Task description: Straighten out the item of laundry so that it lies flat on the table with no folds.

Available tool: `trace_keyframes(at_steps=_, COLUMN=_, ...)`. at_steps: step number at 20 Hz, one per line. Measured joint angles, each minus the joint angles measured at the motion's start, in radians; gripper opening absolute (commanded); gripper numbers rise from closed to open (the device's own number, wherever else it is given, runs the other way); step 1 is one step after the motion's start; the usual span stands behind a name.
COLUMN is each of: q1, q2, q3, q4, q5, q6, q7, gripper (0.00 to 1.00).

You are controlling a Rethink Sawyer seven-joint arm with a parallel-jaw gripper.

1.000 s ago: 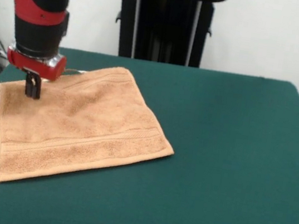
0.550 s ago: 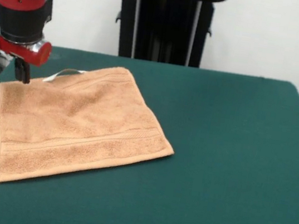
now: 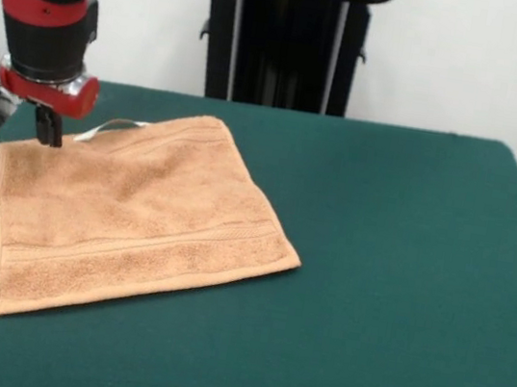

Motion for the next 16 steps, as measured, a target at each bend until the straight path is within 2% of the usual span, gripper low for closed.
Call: trace_keyframes(at_steps=16, q1=0.0, q2=0.055, q3=0.027, q4=-0.025, q5=-0.021, q6=0.004, q7=0.0, gripper=0.0)
